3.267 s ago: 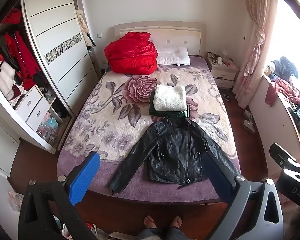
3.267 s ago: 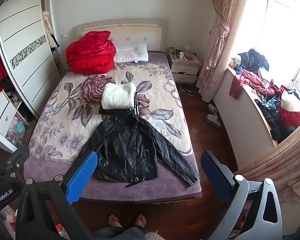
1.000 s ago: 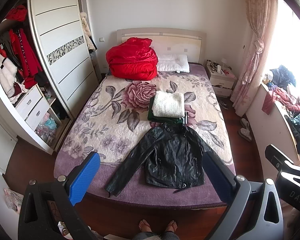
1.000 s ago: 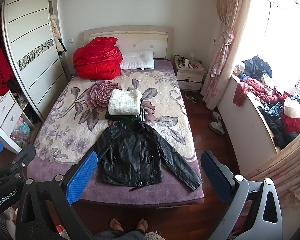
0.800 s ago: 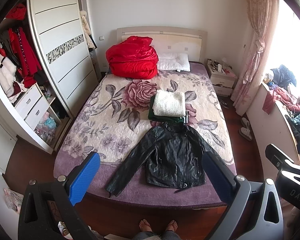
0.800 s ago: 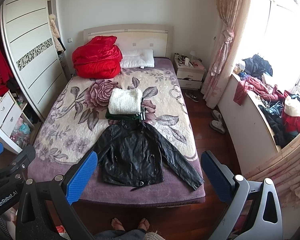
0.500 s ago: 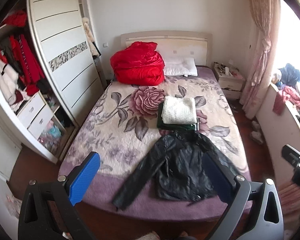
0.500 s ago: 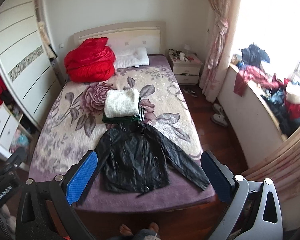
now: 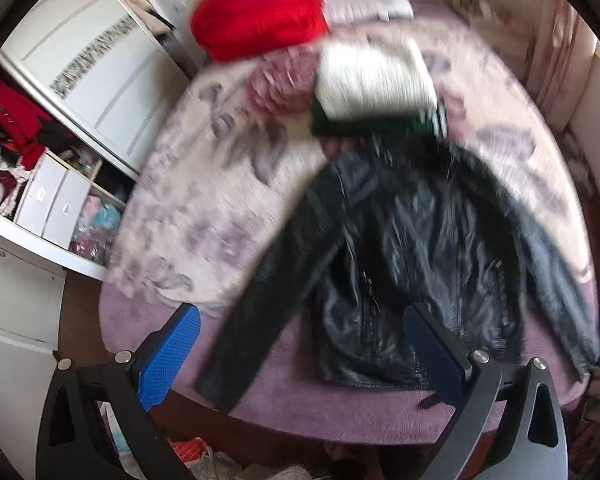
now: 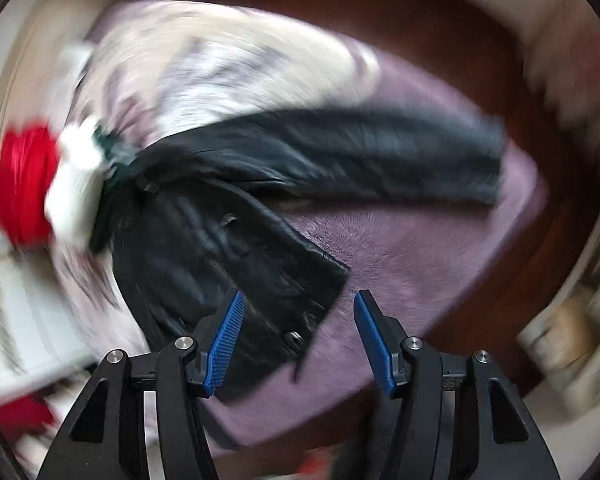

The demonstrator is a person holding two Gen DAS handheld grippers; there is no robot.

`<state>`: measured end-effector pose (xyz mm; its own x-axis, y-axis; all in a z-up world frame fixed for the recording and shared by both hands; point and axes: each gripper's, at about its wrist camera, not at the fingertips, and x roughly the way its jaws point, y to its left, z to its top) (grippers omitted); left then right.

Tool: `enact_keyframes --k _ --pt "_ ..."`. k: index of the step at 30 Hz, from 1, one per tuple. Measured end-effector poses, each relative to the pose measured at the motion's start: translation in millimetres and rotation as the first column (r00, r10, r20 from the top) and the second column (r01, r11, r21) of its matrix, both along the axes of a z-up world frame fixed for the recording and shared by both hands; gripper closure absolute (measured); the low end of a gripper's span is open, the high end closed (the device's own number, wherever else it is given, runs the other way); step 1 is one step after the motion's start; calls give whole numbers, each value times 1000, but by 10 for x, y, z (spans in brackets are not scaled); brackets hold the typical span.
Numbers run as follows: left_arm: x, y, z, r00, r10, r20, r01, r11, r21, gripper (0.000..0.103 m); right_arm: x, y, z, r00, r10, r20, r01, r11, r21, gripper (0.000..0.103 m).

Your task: Fold large clothes

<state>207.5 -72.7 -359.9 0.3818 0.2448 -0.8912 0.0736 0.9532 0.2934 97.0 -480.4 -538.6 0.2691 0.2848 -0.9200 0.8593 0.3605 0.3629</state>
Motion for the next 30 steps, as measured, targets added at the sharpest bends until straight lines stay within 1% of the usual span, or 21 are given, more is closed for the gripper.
enact_keyframes --k 1,2,3,4,5,6,8,9,11,13,16,17,18,19,20,22,23,24,27,29,30 --pt "58 -53 -175 1000 -3 -21 3 1000 -2 0 -126 -146 -403 996 -84 -7 84 995 49 43" --pt "128 -136 -476 998 -9 -57 9 1000 2 0 -261 -270 -771 986 -165 21 162 981 102 41" --pt "170 -194 -669 996 -12 -84 14 1000 18 0 -366 -365 -1060 973 -231 28 225 966 127 39" --pt "213 -243 -854 994 -16 -107 19 999 28 0 -478 -434 -1274 955 -296 35 288 948 138 39" --pt "244 -306 -1042 991 -20 -132 25 999 38 0 -621 -511 -1550 928 -369 48 357 920 159 39" --pt "270 -376 -1227 987 -24 -158 31 998 48 0 -729 -570 -1757 902 -427 56 413 894 172 39" --pt "320 -481 -1498 982 -33 -184 44 997 57 0 -875 -659 -2023 845 -524 106 498 844 198 38" --pt "361 -558 -1640 979 -40 -198 53 997 58 0 -955 -722 -2163 809 -567 152 535 819 207 38" --pt "418 -659 -1820 976 -50 -210 65 996 64 0 -1012 -784 -2247 748 -618 242 578 786 219 38" --pt "477 -766 -1969 973 -63 -222 80 994 69 0 -964 -875 -2296 694 -646 318 605 762 230 37" --pt "589 -896 -2115 969 -82 -233 103 992 77 0 -826 -996 -2461 643 -674 364 635 735 239 37" --pt "634 -952 -2160 967 -91 -237 113 990 81 0 -799 -1033 -2512 616 -694 372 659 713 239 42" --pt "696 -1037 -2201 966 -103 -237 125 989 82 0 -776 -1021 -2463 610 -700 370 671 705 228 68" --pt "749 -1120 -2217 965 -115 -236 137 987 80 0 -733 -1058 -2432 601 -699 388 679 702 213 84" --pt "817 -1218 -2234 964 -130 -233 151 986 76 0 -669 -1108 -2361 602 -679 420 670 716 196 91" --pt "963 -1435 -2239 962 -157 -224 174 983 60 0 -554 -1305 -2204 617 -641 457 654 741 156 93" --pt "1073 -1565 -2241 961 -169 -218 183 982 46 0 -473 -1416 -2116 631 -613 475 636 759 135 93" --pt "1166 -1673 -2256 962 -175 -211 186 982 32 0 -442 -1506 -2054 639 -599 482 628 768 122 94" --pt "1467 -2029 -2311 962 -195 -191 194 981 -24 0 -183 -1746 -1942 703 -528 476 576 816 53 94" --pt "1676 -2260 -2452 956 -208 -207 203 978 -44 0 13 -1893 -1916 742 -484 464 537 843 21 94" --pt "1752 -2337 -2534 953 -205 -223 201 979 -42 0 83 -1983 -1864 765 -457 455 515 857 -4 94"
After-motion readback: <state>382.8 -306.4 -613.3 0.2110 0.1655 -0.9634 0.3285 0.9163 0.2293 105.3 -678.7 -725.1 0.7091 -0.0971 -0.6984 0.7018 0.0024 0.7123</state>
